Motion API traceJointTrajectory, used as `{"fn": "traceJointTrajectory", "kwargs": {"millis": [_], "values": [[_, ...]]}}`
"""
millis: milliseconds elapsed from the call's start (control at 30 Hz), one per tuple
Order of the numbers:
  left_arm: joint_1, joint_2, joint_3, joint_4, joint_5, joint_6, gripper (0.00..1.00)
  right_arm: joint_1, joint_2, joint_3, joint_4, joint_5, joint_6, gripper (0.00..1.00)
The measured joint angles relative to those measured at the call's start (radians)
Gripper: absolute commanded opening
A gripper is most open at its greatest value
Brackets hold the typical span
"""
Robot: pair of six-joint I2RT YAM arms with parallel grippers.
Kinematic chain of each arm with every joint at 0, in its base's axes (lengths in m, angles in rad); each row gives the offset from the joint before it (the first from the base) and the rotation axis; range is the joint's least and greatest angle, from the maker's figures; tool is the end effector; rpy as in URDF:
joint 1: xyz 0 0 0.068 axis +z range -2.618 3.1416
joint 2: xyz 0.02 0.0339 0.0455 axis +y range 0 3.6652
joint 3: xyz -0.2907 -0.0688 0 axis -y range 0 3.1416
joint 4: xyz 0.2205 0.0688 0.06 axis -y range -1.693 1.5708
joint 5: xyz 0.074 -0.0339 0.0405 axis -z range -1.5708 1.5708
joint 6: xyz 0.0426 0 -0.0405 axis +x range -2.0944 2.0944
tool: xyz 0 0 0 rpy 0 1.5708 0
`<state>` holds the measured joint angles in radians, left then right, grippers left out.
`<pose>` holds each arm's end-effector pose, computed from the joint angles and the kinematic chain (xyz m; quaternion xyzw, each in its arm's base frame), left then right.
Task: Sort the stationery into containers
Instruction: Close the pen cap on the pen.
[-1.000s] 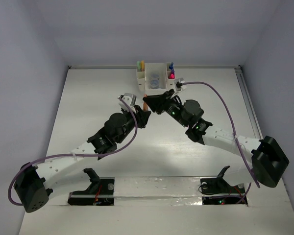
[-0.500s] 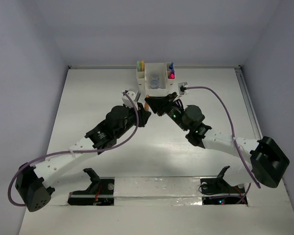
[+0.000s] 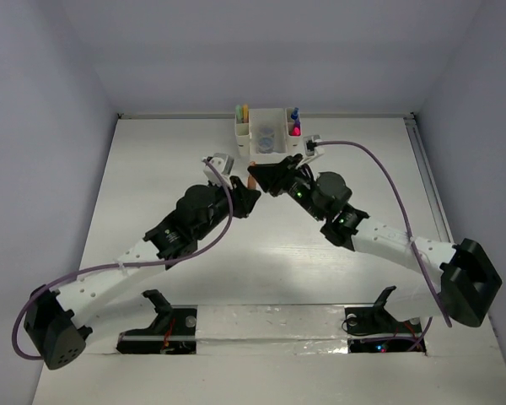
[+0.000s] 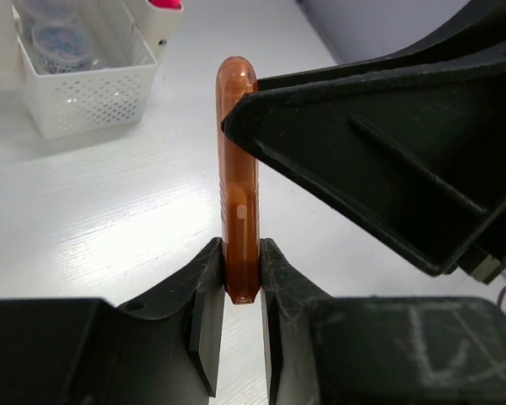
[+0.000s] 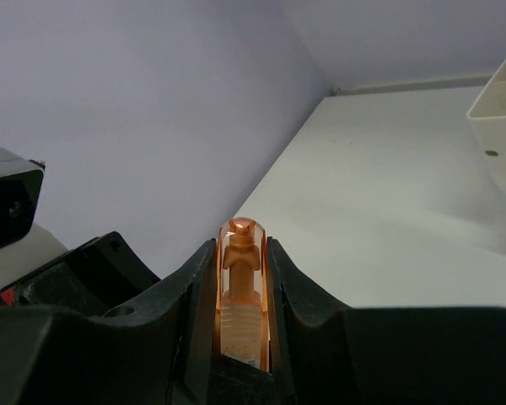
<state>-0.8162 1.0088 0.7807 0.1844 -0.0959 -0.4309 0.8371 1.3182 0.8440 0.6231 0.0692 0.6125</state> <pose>0.1466 -0.1500 0.3630 0.1056 0.7146 -0.3752 0.5809 0.1938 0.2105 0.3650 -0.0470 0.6510 0.4852 0.5819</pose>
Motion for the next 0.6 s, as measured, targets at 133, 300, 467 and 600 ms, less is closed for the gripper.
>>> {"fn": "traceJointTrajectory", "kwargs": {"millis": [133,300,467,600], "values": [[0.010,-0.091,-0.076,0.066,-0.022,-0.028,0.18,-0.008,0.028,0.099,-0.095,-0.053,-0.005,0.00],[0.026,-0.189,-0.122,0.112,-0.090,-0.047,0.51,-0.068,0.121,0.211,-0.177,-0.115,-0.010,0.00],[0.028,-0.314,-0.161,0.129,-0.143,-0.056,0.74,-0.157,0.249,0.320,-0.224,-0.140,0.003,0.00],[0.028,-0.390,-0.175,0.066,-0.161,-0.064,0.90,-0.184,0.349,0.433,-0.230,-0.140,0.004,0.00]]}}
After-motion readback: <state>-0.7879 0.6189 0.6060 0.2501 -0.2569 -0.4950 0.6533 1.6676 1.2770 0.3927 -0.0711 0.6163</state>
